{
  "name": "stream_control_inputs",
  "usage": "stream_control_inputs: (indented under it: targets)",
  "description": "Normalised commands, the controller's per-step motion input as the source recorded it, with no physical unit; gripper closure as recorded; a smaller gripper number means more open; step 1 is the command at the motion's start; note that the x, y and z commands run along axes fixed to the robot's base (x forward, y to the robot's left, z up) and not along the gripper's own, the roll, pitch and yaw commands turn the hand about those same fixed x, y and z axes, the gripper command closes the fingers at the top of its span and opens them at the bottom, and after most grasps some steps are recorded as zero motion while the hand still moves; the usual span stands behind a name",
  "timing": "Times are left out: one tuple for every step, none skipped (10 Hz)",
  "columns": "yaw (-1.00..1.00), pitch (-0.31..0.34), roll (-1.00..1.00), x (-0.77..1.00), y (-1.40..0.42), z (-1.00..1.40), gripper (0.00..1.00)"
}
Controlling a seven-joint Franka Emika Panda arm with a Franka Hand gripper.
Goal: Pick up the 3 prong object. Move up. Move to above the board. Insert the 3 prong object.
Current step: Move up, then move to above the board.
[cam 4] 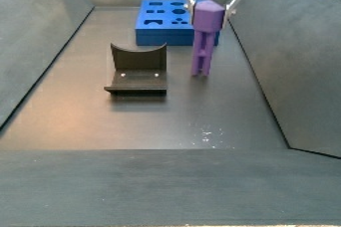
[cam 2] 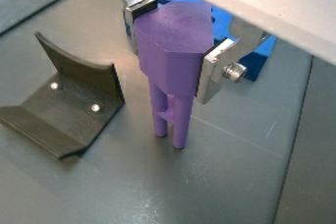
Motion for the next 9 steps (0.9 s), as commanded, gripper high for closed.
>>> stream_control_inputs:
  targets:
    - [0.02,0.038,0.01,0.0,0.05,0.71,1.0]
    - [0.0,0.052,0.02,0.01,0.03,0.51,1.0]
    - [-0.01,0.064,0.03,0.01,0.03,0.35,1.0]
    - [-0.01,0.076,0.04,0.02,0.02,0.18,1.0]
    - [-0.12,0.194,-0.07,-0.1,-0.57,1.0,1.0]
    - [-0.1,0.197,-0.06,-0.1,-0.56,1.0,1.0]
    - [-0.05,0.153,-0.05,-0.09,-0.47,1.0,1.0]
    - [-0.02,0.115,-0.05,-0.06,-0.34,1.0,1.0]
    - [0.0,0.107,-0.05,-0.04,-0.3,1.0,1.0]
